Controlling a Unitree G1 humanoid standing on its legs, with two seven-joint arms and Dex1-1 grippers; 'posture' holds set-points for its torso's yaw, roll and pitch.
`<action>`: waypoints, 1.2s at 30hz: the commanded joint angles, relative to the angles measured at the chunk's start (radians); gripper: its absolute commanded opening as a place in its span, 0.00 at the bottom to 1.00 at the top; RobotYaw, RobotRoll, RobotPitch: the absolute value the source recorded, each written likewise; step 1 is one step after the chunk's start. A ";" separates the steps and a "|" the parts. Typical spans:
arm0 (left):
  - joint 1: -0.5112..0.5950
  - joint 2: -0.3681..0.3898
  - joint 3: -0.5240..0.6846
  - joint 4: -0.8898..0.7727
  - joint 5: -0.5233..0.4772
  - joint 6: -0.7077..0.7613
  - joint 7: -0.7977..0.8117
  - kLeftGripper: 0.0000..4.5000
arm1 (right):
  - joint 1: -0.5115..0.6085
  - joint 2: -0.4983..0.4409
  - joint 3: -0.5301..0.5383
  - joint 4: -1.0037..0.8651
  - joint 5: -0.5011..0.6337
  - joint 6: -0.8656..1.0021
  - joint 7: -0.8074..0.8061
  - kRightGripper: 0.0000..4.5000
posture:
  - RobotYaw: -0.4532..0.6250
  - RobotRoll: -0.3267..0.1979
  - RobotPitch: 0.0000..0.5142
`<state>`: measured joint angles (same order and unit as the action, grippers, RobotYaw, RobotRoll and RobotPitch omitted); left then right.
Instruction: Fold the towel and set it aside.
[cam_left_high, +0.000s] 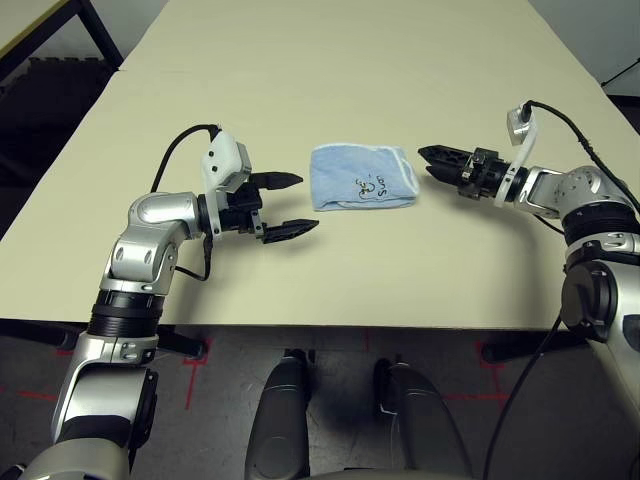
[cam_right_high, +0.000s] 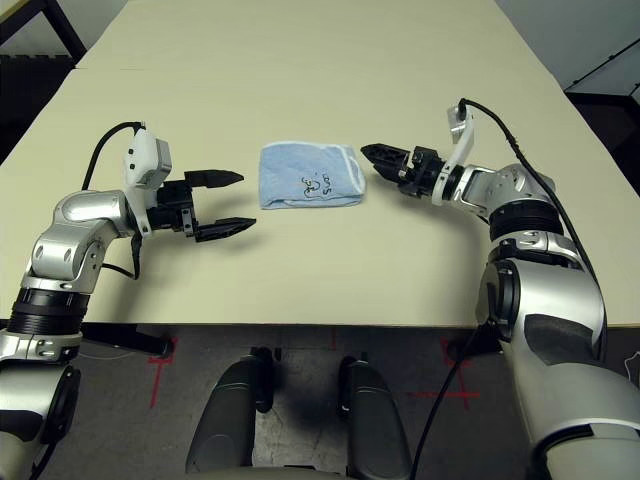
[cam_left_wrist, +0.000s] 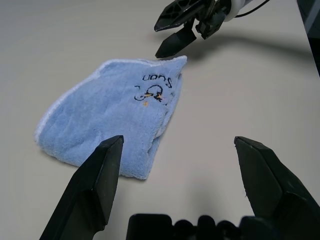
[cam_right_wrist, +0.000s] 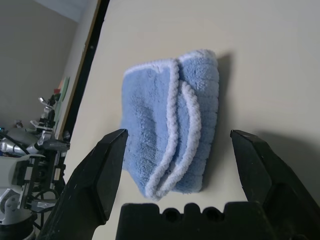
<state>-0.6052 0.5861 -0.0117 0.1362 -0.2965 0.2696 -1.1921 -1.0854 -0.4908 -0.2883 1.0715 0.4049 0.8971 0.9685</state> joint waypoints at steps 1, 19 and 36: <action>0.004 0.003 -0.012 -0.008 -0.013 0.010 0.003 1.00 | 0.013 0.021 0.022 -0.007 -0.016 0.004 -0.022 0.99 | 0.48 0.62 0.34; 0.004 0.011 -0.014 -0.014 -0.007 0.016 0.009 1.00 | -0.006 0.120 0.054 -0.006 -0.020 -0.004 -0.014 0.99 | 0.49 0.62 0.34; 0.016 0.019 -0.016 -0.018 -0.005 0.020 0.009 1.00 | 0.005 0.123 0.038 -0.018 -0.006 -0.014 -0.015 0.01 | 0.49 0.62 0.33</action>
<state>-0.6056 0.5942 -0.0118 0.1352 -0.2965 0.2840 -1.1825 -1.0918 -0.3667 -0.2503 1.0605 0.3963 0.8770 0.9502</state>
